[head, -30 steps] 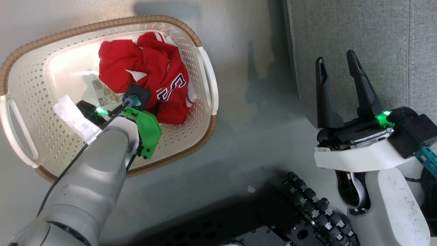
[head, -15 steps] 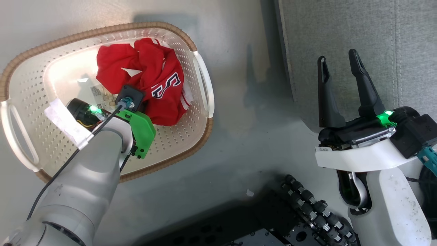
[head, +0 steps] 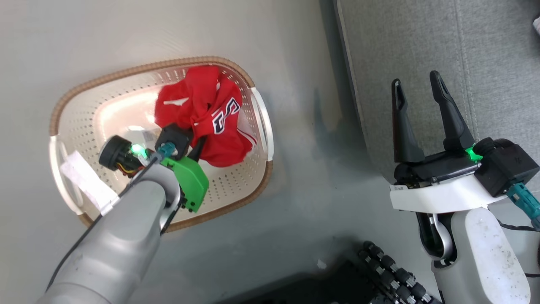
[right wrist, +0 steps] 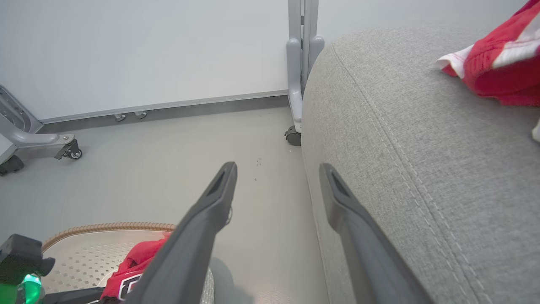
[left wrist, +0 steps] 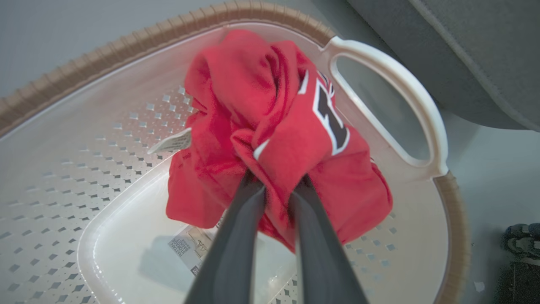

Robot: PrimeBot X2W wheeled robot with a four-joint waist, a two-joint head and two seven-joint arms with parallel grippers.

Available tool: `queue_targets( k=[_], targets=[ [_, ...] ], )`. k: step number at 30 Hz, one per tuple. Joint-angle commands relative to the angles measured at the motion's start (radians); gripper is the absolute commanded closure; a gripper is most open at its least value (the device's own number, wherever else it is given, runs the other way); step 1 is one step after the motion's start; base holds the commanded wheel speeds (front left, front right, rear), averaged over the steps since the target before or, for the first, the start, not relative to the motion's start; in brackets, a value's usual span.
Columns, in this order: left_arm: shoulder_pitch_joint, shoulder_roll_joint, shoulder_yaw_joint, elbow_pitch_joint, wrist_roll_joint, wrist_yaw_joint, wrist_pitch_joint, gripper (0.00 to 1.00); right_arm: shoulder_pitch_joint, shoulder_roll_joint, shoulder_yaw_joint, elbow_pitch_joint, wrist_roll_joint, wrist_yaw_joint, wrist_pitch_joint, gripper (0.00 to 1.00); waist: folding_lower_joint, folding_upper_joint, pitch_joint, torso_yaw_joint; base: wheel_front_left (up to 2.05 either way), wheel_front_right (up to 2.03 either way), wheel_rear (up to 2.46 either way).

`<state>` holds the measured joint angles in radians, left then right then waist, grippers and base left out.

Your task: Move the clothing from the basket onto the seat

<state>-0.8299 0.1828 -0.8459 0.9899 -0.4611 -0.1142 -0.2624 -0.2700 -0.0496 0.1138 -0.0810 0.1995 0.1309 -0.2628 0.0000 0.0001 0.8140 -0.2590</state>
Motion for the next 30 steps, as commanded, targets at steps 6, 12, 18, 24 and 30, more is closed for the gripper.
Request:
queue_targets(
  k=[6,12,18,24,30],
  targets=[
    [0.116,0.018,0.071,-0.160,0.044,0.015,-0.003,1.00,0.033,-0.002,-0.008,0.029,-0.025,0.000,0.006,0.00,0.0000,-0.0001,-0.149,0.059,0.00,0.00,0.00],
    [0.210,0.011,0.146,-0.287,0.080,0.013,-0.003,1.00,0.063,-0.002,-0.020,0.037,-0.041,0.000,0.033,0.00,0.0000,-0.0001,-0.241,0.097,0.00,0.00,0.00],
    [0.295,0.002,0.229,-0.412,0.123,0.013,-0.003,1.00,0.097,-0.003,-0.033,0.027,-0.057,0.000,0.067,0.00,0.0000,-0.0001,-0.327,0.137,0.00,0.00,0.00],
    [0.369,-0.012,0.320,-0.540,0.157,0.014,-0.003,1.00,0.130,-0.003,-0.047,0.005,-0.067,0.000,0.102,0.00,0.0000,-0.0001,-0.399,0.178,0.00,0.00,0.00],
    [0.432,-0.030,0.411,-0.656,0.187,0.009,-0.003,1.00,0.159,-0.003,-0.052,-0.023,-0.082,0.000,0.138,0.00,0.0000,-0.0001,-0.464,0.208,0.00,0.00,0.00]
  ],
)
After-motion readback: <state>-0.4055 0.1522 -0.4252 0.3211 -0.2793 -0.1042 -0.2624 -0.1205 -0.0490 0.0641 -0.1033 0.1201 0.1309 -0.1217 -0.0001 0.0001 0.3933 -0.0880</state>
